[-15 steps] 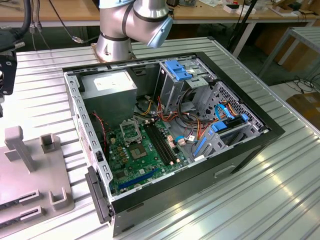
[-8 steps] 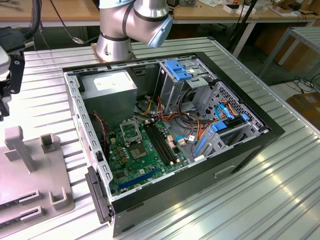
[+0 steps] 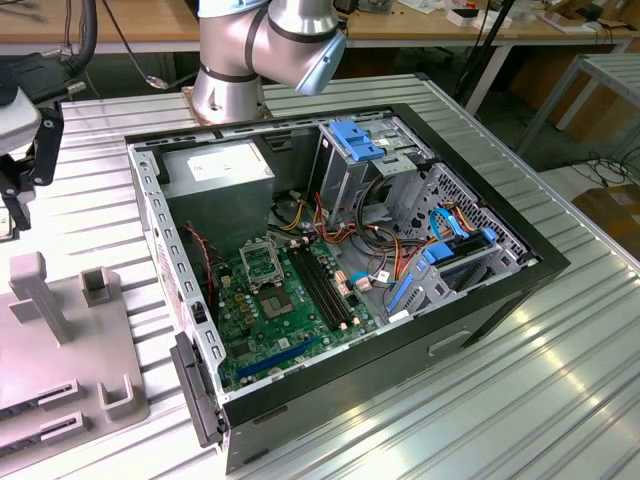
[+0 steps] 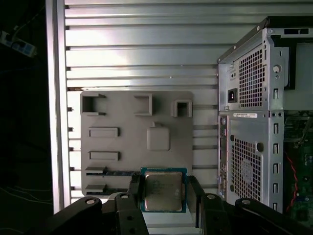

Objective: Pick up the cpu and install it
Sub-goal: 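Pick up the cpu and move it towards the insertion slot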

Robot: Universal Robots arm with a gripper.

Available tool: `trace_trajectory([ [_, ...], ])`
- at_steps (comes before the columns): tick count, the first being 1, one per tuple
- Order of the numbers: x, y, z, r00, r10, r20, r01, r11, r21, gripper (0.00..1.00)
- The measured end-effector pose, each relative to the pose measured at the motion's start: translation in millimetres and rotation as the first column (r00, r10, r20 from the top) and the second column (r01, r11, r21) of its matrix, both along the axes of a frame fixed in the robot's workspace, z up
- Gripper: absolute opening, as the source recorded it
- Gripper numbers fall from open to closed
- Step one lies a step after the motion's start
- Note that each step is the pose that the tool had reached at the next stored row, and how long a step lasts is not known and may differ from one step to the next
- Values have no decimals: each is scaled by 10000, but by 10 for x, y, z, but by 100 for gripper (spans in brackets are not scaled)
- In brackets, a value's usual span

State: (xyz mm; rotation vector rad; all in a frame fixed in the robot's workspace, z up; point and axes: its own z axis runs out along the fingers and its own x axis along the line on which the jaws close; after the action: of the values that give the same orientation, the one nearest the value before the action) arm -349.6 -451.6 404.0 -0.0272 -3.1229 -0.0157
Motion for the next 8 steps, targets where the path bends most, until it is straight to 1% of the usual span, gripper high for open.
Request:
trace_trajectory([
  [8, 71, -2, 0, 10000, 0, 1, 0, 10000, 0, 47],
])
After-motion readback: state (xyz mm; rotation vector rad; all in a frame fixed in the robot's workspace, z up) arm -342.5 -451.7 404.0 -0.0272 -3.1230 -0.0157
